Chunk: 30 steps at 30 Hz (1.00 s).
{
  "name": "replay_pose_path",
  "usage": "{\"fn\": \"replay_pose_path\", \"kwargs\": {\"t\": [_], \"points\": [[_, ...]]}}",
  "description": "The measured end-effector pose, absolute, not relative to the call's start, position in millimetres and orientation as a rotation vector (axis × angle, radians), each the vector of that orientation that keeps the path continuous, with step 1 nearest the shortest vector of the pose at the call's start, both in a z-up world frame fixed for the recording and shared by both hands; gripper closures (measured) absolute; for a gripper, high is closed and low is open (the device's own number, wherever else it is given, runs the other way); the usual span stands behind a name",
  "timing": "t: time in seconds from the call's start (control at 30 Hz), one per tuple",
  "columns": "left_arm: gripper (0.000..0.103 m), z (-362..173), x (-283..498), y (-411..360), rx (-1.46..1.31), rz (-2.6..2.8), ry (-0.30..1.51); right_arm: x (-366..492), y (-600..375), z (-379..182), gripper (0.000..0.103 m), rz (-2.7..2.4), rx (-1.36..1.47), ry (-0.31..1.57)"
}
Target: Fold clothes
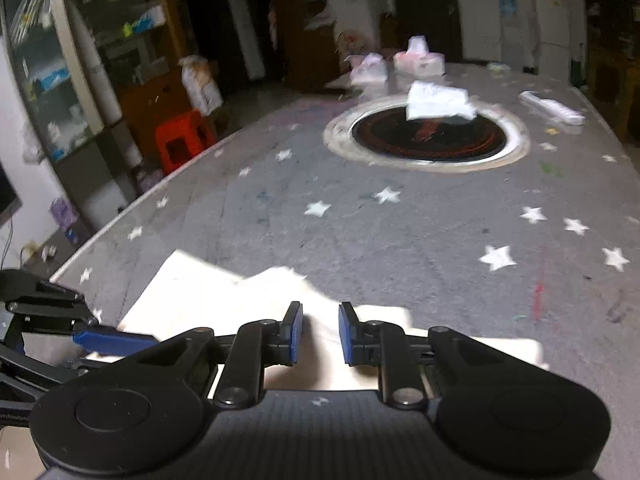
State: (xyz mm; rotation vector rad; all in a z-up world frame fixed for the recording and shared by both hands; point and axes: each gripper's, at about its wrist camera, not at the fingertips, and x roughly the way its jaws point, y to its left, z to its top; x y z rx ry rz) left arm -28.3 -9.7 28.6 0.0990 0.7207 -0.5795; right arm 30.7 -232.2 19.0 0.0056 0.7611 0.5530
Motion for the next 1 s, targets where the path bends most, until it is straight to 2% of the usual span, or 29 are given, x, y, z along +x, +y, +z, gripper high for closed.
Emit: {"fn": "replay_pose_path", "kwargs": {"t": [0.27, 0.53, 1.0], "points": [[0.081, 39.2, -4.4, -29.7, 0.065, -0.584, 0.724, 6.5, -254.9, 22.7, 0.085, 0.518, -0.017, 0.768], [0.081, 21.2, 33.2, -46.4, 0.044, -0.537, 0.777, 12.9, -271.4, 18.7, 0.085, 0.475, 0.022, 0.772], [0.08, 17.5, 33.3, -47.7, 0.032, -0.52, 0.766, -0.1, -302.0, 17.7, 0.086, 0.418, 0.02, 0.755]]}}
